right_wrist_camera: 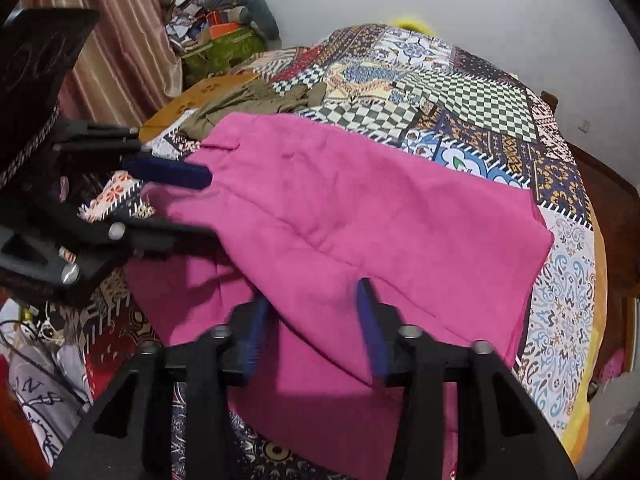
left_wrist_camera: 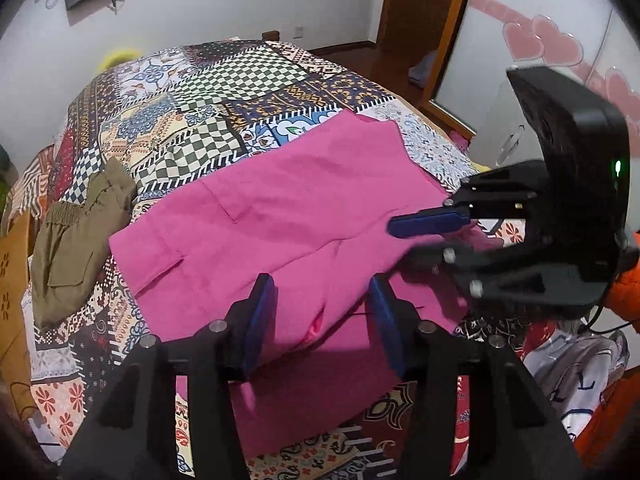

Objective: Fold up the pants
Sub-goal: 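Open both grippers and release the folded pink trousers, then pinch the folded trousers' edge with the left gripper while the right gripper hovers nearby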

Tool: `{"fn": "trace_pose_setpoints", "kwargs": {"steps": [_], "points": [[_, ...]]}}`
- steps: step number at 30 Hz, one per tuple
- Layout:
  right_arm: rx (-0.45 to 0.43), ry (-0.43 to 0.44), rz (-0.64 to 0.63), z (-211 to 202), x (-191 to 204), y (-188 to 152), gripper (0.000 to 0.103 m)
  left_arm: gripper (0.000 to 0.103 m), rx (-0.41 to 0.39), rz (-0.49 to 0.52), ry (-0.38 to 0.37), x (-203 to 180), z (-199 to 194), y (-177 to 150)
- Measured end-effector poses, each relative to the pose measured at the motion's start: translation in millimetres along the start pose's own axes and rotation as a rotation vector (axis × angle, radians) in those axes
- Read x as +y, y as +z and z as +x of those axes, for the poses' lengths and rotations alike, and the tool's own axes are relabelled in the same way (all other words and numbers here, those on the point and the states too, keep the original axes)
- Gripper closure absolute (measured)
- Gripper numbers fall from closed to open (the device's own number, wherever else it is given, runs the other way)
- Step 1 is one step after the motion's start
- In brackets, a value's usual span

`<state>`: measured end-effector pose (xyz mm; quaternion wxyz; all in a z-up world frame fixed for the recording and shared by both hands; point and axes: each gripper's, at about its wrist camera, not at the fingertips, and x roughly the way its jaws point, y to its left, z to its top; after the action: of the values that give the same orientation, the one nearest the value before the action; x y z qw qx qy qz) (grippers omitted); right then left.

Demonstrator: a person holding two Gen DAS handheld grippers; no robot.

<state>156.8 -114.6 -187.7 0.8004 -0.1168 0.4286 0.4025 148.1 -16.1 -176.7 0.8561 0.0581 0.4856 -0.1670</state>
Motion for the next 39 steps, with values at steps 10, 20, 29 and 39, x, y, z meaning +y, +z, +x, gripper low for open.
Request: {"fn": "trace_pose_setpoints", "kwargs": {"steps": [10, 20, 29, 39], "points": [[-0.081, -0.009, -0.011, -9, 5, 7, 0.095, 0.073, 0.005, 0.005, 0.071, -1, 17, -4], [-0.086, 0.015, -0.012, -18, 9, 4, 0.095, 0.092, -0.057, -0.002, 0.041, -3, -2, -6], [-0.065, 0.019, -0.036, -29, 21, -6, 0.096, 0.092, -0.042, 0.006, 0.012, -17, -11, -24], [-0.033, 0.028, -0.038, -29, 27, -16, 0.095, 0.092, -0.029, -0.004, -0.002, -23, -12, -36]]}}
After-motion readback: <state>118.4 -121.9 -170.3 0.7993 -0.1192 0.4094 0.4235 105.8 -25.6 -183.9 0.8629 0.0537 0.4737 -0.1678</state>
